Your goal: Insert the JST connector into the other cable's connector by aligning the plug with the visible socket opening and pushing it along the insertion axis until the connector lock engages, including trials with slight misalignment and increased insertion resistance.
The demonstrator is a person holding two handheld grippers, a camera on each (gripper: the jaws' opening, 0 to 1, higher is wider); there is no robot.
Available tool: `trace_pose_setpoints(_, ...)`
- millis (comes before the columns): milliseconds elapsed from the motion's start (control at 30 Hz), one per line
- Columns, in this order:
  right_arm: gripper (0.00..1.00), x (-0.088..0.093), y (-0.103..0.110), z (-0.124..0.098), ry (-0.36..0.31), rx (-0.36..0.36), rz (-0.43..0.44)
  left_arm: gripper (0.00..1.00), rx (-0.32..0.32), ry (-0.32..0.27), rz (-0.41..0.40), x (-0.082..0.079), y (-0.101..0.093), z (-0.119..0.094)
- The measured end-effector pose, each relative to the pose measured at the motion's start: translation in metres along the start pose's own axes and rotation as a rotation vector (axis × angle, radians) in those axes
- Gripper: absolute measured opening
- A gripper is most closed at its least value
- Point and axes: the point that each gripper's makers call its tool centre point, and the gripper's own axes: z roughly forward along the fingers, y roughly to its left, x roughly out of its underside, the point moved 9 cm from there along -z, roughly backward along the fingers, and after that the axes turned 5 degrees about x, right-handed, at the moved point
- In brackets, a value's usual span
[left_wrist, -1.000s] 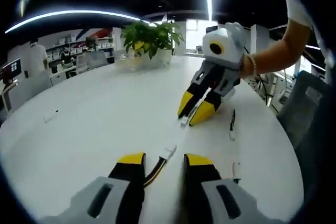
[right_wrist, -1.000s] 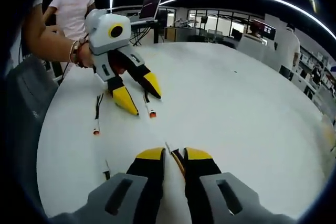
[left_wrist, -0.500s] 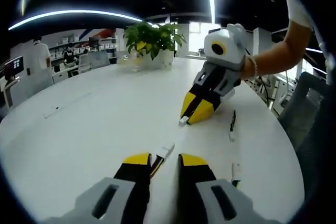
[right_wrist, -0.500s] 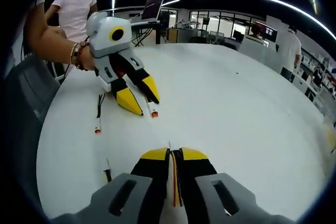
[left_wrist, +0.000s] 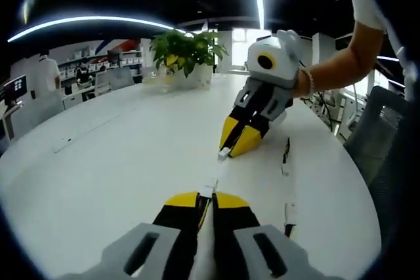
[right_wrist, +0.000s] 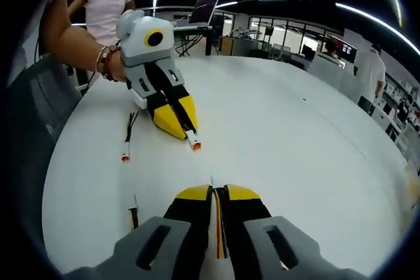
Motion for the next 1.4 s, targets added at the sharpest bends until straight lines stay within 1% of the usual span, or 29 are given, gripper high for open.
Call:
trace_pose_setpoints(200, 0.05, -0.0006, -0.0021, 0.0003, 0.005, -0.029, -0.026, 0.01, 0.027, 0.006, 0.035, 0.0001, -0.0002, -0.0012)
trace_pose_setpoints(300, 0.05, 0.0008, -0.0031, 0.0008, -0.006, -0.035, -0.006, 0.01, 0.031, 0.002, 0.032, 0.0006, 0.0008, -0.0015)
trace_pose_setpoints(367, 0.05, 0.0014, -0.0035, 0.0011, -0.010, -0.027, 0.016, 0.01, 0.029, 0.002, 0.028, 0.0006, 0.0012, -0.0015)
trace_pose_setpoints(433, 0.06, 0.0023, -0.0040, 0.0006, -0.002, -0.007, 0.040, 0.01, 0.028, 0.002, 0.030, 0.0007, 0.0012, -0.0011)
trace_pose_setpoints(467, 0.09, 0.0020, -0.0051, 0.0004, 0.004, 0.011, 0.048, 0.01, 0.029, 0.005, 0.030, 0.0012, 0.0010, -0.0008)
trace_pose_setpoints(500, 0.11, 0.0019, -0.0054, 0.0003, 0.005, 0.015, 0.045, 0.01, 0.028, 0.015, 0.036, 0.0025, 0.0007, -0.0002)
trace_pose_setpoints(567, 0.13, 0.0022, -0.0048, -0.0004, 0.013, 0.012, 0.056, 0.01, 0.030, 0.010, 0.030, 0.0029, 0.0000, 0.0002)
trace_pose_setpoints(733, 0.07, 0.0038, -0.0018, -0.0021, 0.021, 0.021, 0.061, 0.01, 0.029, 0.010, 0.033, 0.0030, -0.0002, 0.0011)
trace_pose_setpoints(967, 0.09, 0.0021, -0.0006, -0.0002, 0.031, 0.057, 0.138, 0.01, 0.030, 0.007, 0.029, 0.0026, 0.0002, 0.0017)
trace_pose_setpoints(1067, 0.08, 0.0009, 0.0000, 0.0013, 0.032, 0.074, 0.126, 0.01, 0.030, 0.006, 0.029, 0.0022, 0.0003, 0.0017)
trace_pose_setpoints(1267, 0.06, -0.0005, -0.0003, 0.0025, 0.024, 0.087, 0.151, 0.01, 0.031, -0.001, 0.020, 0.0022, 0.0008, 0.0016)
trace_pose_setpoints(1300, 0.05, -0.0007, 0.0002, 0.0027, 0.021, 0.082, 0.138, 0.01, 0.031, -0.002, 0.020, 0.0022, 0.0008, 0.0016)
trace_pose_setpoints(1333, 0.05, -0.0016, 0.0000, 0.0031, 0.010, 0.075, 0.105, 0.01, 0.031, -0.002, 0.020, 0.0023, 0.0008, 0.0013)
trace_pose_setpoints(1400, 0.05, -0.0017, 0.0004, 0.0027, 0.010, 0.068, 0.096, 0.01, 0.033, -0.003, 0.020, 0.0023, 0.0011, 0.0011)
